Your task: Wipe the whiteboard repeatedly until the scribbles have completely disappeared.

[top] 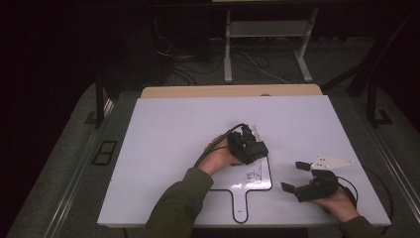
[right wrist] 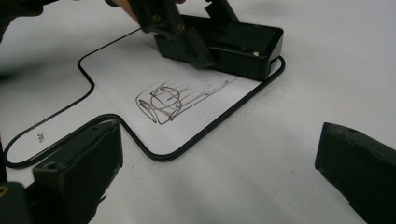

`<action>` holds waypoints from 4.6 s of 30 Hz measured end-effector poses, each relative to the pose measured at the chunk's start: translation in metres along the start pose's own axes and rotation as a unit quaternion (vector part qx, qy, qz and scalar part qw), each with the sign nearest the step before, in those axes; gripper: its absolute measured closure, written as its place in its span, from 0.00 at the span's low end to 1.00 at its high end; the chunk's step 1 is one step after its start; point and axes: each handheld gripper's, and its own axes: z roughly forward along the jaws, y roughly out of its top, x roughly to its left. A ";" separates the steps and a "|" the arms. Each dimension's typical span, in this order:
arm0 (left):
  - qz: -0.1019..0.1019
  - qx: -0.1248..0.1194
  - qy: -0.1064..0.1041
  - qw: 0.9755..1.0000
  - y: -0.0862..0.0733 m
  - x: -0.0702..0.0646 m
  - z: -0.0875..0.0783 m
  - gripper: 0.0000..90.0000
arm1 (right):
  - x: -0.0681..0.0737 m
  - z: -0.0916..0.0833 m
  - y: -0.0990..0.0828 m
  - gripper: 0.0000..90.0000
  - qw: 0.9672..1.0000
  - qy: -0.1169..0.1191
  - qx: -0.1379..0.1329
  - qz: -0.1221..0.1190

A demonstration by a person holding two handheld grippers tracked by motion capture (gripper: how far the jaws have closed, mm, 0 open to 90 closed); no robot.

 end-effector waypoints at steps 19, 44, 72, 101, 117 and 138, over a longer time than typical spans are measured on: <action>0.007 -0.005 -0.014 1.000 0.000 -0.014 -0.001 0.44 | 0.000 0.000 0.000 0.00 1.000 -0.003 0.000 0.000; 0.024 -0.014 -0.031 0.999 -0.004 -0.038 -0.004 0.44 | 0.000 0.000 0.000 0.00 1.000 -0.006 -0.001 0.002; 0.006 -0.026 -0.044 0.999 -0.009 -0.055 -0.007 0.44 | -0.001 -0.001 0.000 0.00 1.000 -0.010 -0.001 0.001; -0.010 -0.049 -0.062 0.997 -0.006 -0.064 -0.004 0.43 | -0.002 -0.004 0.001 0.00 1.000 -0.016 -0.009 0.002; 0.005 -0.054 -0.064 0.996 -0.007 -0.070 -0.011 0.44 | -0.002 -0.005 0.001 0.00 1.000 -0.016 -0.009 0.003; 0.013 -0.043 -0.038 0.998 -0.006 -0.065 -0.011 0.45 | -0.002 -0.005 0.002 0.00 1.000 -0.019 -0.013 0.001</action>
